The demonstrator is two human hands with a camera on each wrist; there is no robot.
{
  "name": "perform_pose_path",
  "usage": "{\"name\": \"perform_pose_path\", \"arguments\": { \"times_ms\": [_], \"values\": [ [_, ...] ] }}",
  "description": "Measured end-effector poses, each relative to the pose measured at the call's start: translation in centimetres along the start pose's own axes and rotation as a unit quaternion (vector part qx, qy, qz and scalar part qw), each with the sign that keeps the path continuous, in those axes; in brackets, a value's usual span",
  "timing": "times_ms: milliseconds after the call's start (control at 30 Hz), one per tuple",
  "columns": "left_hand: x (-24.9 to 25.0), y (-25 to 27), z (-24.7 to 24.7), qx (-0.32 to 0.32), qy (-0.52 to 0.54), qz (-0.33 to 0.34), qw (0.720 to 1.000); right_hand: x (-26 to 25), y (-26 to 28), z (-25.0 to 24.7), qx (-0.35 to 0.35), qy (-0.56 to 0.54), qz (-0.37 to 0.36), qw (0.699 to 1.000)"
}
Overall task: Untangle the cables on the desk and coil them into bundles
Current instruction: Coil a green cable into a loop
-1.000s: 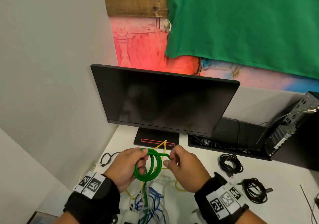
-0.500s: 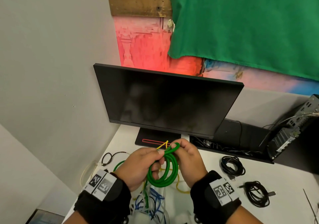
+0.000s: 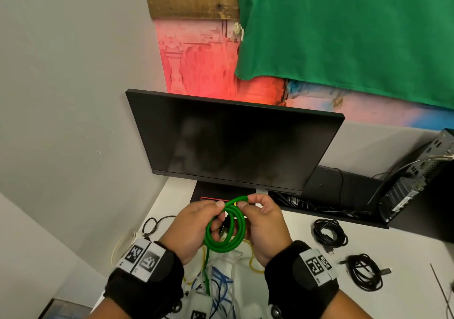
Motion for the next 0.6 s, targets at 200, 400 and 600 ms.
{"name": "perform_pose_path", "arguments": {
  "times_ms": [200,400,600],
  "values": [
    [1.2,0.2,0.1,0.002,-0.199,0.119,0.973,-0.5,-0.3,0.0,0.012,-0.014,0.013,1.0],
    [1.7,0.4,-0.8,0.043,-0.289,0.168,0.941,-0.3,-0.1,1.1,-0.058,0.03,0.036,0.997],
    [0.9,-0.3,-1.7,0.098,-0.401,0.133,0.901,0.7,1.8,2.8,-0.199,0.292,-0.007,0.935]
  ]
}}
Point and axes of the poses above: each hand's wrist, its own y-axis away from the middle knuckle, its own z-axis out of the palm, x = y × z, the point moved 10 cm from there along -y, towards the middle knuckle, and after that the axes turned 5 degrees about -y, right-handed, at the moved point
